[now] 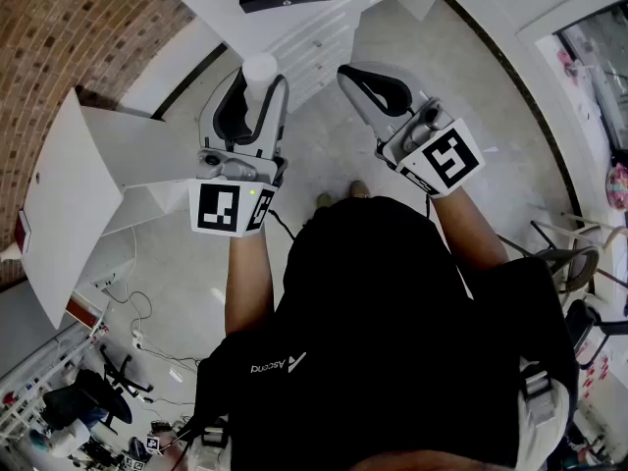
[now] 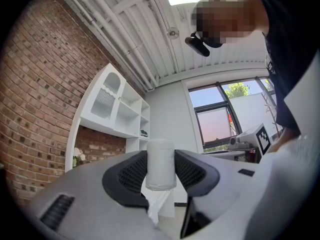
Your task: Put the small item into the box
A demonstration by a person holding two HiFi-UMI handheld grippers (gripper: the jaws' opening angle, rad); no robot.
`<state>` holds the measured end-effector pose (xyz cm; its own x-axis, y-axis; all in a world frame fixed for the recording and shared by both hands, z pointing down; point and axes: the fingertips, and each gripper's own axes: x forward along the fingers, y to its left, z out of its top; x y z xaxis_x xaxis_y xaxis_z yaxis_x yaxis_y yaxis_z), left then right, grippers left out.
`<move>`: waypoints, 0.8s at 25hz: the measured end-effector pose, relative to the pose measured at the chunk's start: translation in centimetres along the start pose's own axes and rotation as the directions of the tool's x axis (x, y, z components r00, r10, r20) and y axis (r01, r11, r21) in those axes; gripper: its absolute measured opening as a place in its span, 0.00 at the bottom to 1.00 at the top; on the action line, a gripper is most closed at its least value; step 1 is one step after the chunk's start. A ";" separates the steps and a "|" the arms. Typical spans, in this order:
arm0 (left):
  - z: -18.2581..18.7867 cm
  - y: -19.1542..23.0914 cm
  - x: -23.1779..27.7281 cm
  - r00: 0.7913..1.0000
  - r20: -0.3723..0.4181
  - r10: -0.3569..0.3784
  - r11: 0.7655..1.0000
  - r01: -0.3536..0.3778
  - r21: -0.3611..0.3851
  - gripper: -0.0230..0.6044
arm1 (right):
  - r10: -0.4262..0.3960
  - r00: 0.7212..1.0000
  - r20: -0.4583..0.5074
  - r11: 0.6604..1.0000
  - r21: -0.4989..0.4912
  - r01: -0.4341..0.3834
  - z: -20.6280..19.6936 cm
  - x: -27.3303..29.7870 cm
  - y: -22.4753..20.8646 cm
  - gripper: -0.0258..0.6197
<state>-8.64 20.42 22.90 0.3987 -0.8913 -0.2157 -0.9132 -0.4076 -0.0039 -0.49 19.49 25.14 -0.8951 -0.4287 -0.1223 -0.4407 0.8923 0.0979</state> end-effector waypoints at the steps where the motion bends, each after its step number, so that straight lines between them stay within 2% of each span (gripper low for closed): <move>1: 0.0 0.1 -0.1 1.000 0.002 0.000 1.000 0.000 -0.001 0.31 | 0.002 1.000 0.002 1.000 0.002 -0.002 0.0 0.1 0.1 0.04; 15: 0.8 3.6 -2.3 0.999 0.030 -0.025 1.000 0.025 0.000 0.31 | -0.034 0.999 -0.008 0.999 -0.009 0.034 -0.2 2.7 2.8 0.04; 20: 0.9 4.9 -1.6 0.999 0.020 -0.041 0.999 0.041 0.005 0.31 | -0.063 0.998 -0.013 0.998 -0.009 0.063 -0.5 3.3 2.1 0.04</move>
<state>-13.82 19.99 22.33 0.4345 -0.8695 -0.2351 -0.8963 -0.4431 -0.0179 -4.43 19.92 25.42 -0.8662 -0.4861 -0.1155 -0.4970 0.8621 0.0990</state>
